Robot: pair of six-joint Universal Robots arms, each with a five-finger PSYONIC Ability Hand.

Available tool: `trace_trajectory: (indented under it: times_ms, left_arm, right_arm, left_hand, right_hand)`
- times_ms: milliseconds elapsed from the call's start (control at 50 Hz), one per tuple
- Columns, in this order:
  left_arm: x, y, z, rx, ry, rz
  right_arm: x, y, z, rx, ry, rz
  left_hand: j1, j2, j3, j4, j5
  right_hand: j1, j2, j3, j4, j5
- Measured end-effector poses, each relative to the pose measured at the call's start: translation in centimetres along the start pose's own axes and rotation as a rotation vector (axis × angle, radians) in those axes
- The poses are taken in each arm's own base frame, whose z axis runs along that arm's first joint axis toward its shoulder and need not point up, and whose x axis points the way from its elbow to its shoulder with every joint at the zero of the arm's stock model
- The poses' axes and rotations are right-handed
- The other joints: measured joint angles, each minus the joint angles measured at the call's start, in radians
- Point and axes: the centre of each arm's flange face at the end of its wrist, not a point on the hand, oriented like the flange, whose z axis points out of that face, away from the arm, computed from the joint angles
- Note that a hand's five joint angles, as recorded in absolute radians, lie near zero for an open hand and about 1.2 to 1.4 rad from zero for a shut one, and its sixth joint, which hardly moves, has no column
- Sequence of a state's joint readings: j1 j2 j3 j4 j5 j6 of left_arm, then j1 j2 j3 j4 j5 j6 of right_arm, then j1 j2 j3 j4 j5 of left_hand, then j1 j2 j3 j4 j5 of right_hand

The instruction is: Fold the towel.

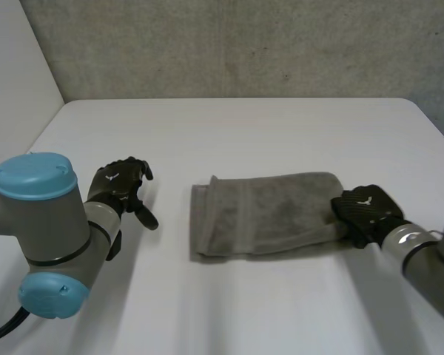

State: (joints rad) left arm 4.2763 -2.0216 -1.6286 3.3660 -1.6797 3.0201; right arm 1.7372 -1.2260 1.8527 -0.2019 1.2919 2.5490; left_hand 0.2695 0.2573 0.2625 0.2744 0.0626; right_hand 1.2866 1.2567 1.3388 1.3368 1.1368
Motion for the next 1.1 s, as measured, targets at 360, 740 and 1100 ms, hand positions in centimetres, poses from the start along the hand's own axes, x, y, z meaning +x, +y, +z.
trace_trajectory:
  times_ms: [360, 740, 1100]
  left_arm:
    - [0.4, -2.3, 0.2, 0.074, 0.015, -0.007]
    - [2.2, -5.3, 0.2, 0.173, 0.068, -0.041]
    - [7.0, -0.1, -0.5, 0.011, 0.282, -0.144]
  right_arm:
    - [-5.2, -9.7, -2.5, 0.265, -0.129, -0.157]
    - [-18.2, -8.6, -3.9, 0.274, -0.345, -0.208]
    - [-8.9, -11.0, -2.2, 0.273, -0.106, 0.088]
  left_hand:
    - [0.0, 0.0, 0.0, 0.0, 0.0]
    - [0.0, 0.0, 0.0, 0.0, 0.0]
    - [0.0, 0.0, 0.0, 0.0, 0.0]
  right_hand:
    - [0.009, 0.014, 0.003, 0.0, 0.0]
    - [-0.841, -0.817, -0.87, -0.87, -0.884]
    - [-0.923, -0.891, -0.989, -1.0, -1.006]
